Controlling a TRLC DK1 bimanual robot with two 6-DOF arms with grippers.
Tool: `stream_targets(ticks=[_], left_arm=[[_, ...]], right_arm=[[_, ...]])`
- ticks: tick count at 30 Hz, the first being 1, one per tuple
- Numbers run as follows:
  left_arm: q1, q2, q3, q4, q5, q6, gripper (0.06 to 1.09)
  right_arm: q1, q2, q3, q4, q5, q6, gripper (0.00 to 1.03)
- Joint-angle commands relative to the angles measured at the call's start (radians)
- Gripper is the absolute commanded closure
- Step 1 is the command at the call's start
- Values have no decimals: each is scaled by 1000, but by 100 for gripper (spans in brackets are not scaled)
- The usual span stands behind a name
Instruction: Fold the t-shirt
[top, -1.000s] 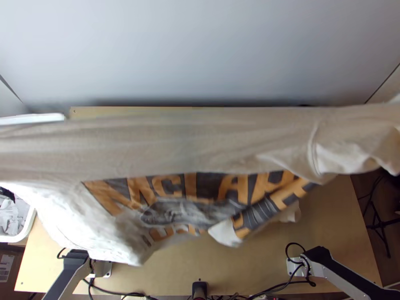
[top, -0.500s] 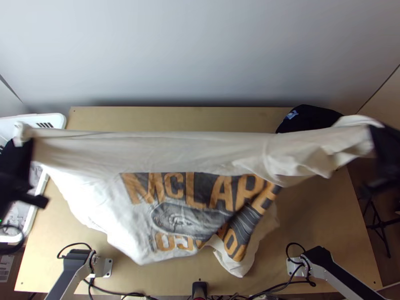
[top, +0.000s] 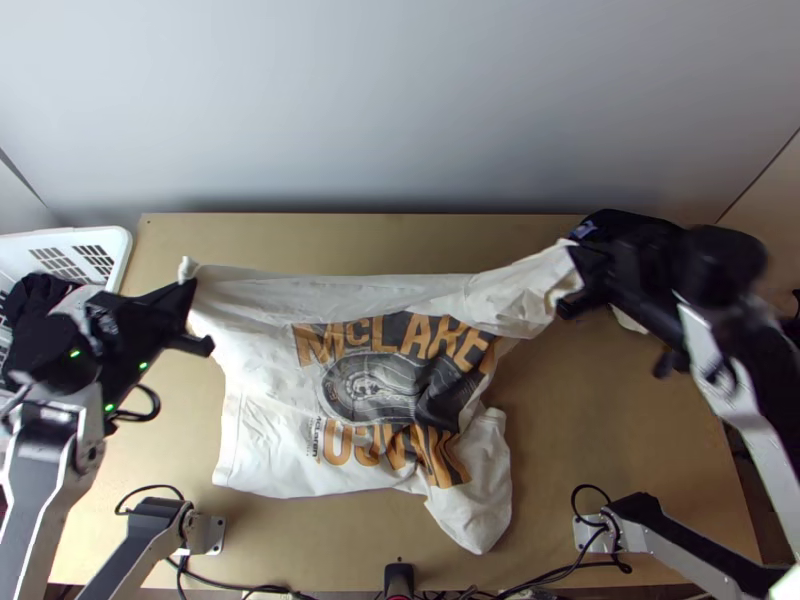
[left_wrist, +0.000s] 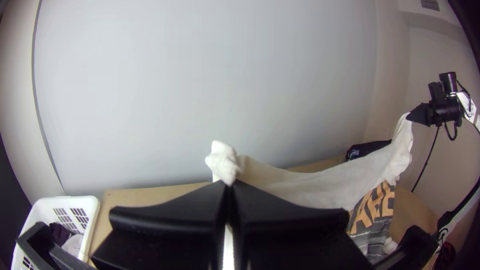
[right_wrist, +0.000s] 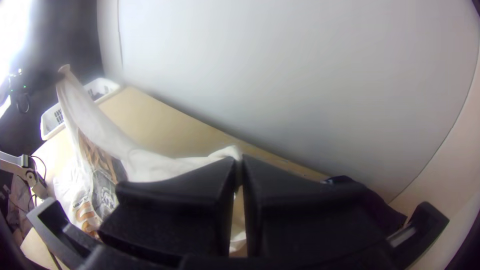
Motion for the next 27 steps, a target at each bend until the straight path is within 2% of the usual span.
stream_targets(ticks=[1, 7, 12, 16, 22, 27], left_arm=[[-10, 178, -105, 232, -33, 14, 105], [-10, 382, -105, 421, -76, 36, 105], [-8, 549, -48, 551, -112, 39, 105], [-4, 692, 45, 600, -129, 39, 105], [3, 864, 146, 666, -144, 37, 105], [6, 962, 189, 751, -161, 36, 105]], right_arm=[[-63, 260, -27, 175, -58, -10, 100], [-83, 490, 109, 246, -58, -25, 100], [-102, 602, 168, 350, -46, -22, 100], [-94, 654, 158, 454, 38, -48, 100], [-96, 743, 155, 531, 55, -71, 100], [-91, 815, 131, 683, 88, -90, 100]])
